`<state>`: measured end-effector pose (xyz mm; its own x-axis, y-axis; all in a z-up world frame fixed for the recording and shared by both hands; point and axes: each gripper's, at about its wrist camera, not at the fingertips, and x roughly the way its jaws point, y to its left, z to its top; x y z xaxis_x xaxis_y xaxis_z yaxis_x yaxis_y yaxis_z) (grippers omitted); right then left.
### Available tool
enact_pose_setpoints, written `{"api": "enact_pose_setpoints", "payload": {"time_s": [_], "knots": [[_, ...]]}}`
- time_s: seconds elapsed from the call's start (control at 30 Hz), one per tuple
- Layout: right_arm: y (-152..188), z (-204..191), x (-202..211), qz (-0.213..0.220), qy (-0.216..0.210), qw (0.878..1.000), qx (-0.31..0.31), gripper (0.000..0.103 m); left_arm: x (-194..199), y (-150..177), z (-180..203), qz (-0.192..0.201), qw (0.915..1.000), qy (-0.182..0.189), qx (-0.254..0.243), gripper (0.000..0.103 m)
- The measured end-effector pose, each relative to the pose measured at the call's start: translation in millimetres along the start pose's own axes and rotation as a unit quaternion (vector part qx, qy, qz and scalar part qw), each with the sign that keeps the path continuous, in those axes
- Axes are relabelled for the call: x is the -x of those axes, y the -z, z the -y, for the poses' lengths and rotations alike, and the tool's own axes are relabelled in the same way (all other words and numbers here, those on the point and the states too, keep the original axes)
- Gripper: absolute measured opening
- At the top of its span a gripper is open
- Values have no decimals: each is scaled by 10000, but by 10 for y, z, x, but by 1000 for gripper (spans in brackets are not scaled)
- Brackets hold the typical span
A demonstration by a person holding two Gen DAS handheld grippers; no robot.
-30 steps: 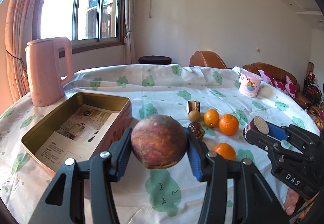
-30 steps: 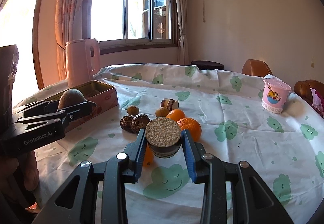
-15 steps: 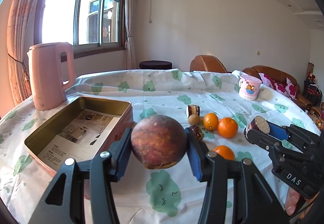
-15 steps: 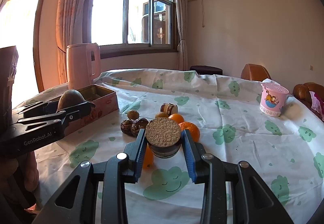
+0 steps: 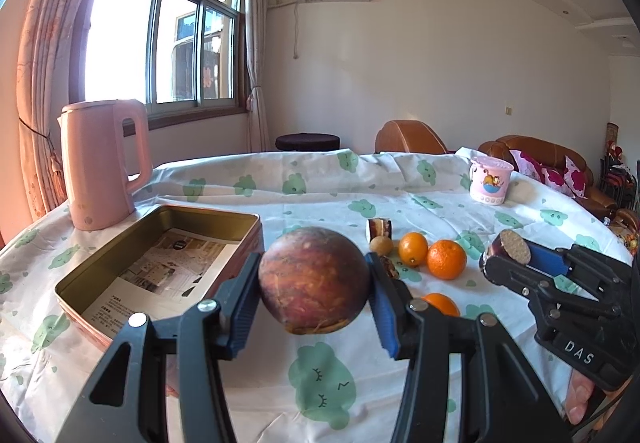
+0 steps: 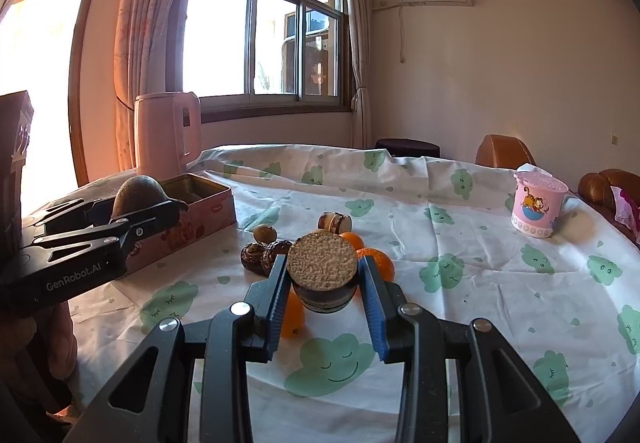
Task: Organize fruits
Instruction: 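Carry the jar in the right tool while the left tool carries the brown fruit over the tin box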
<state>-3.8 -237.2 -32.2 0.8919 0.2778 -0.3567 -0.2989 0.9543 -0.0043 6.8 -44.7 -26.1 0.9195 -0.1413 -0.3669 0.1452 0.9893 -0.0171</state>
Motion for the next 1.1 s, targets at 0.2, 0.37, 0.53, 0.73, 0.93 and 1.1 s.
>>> {"api": "enact_pose_setpoints", "payload": {"time_s": [0.2, 0.37, 0.53, 0.73, 0.93, 1.1], "knots": [[-5, -13, 19, 63, 3, 10000, 29, 37, 39, 4, 11, 92, 9999, -24, -33, 52], [-5, -12, 17, 61, 2, 10000, 32, 37, 44, 5, 15, 103, 9999, -24, -38, 52], [-12, -1, 14, 47, 12, 10000, 25, 37, 47, 3, 22, 128, 9999, -36, -21, 52], [-166, 35, -5, -13, -41, 10000, -59, 37, 77, -21, -18, 107, 9999, 15, -9, 52], [-400, -137, -20, 2, -372, 9993, 42, 37, 104, -100, -168, 59, 9999, -112, 93, 52], [-560, -333, -116, -51, -642, 9977, 201, 37, 71, -137, -348, -87, 9993, -302, 212, 52]]}}
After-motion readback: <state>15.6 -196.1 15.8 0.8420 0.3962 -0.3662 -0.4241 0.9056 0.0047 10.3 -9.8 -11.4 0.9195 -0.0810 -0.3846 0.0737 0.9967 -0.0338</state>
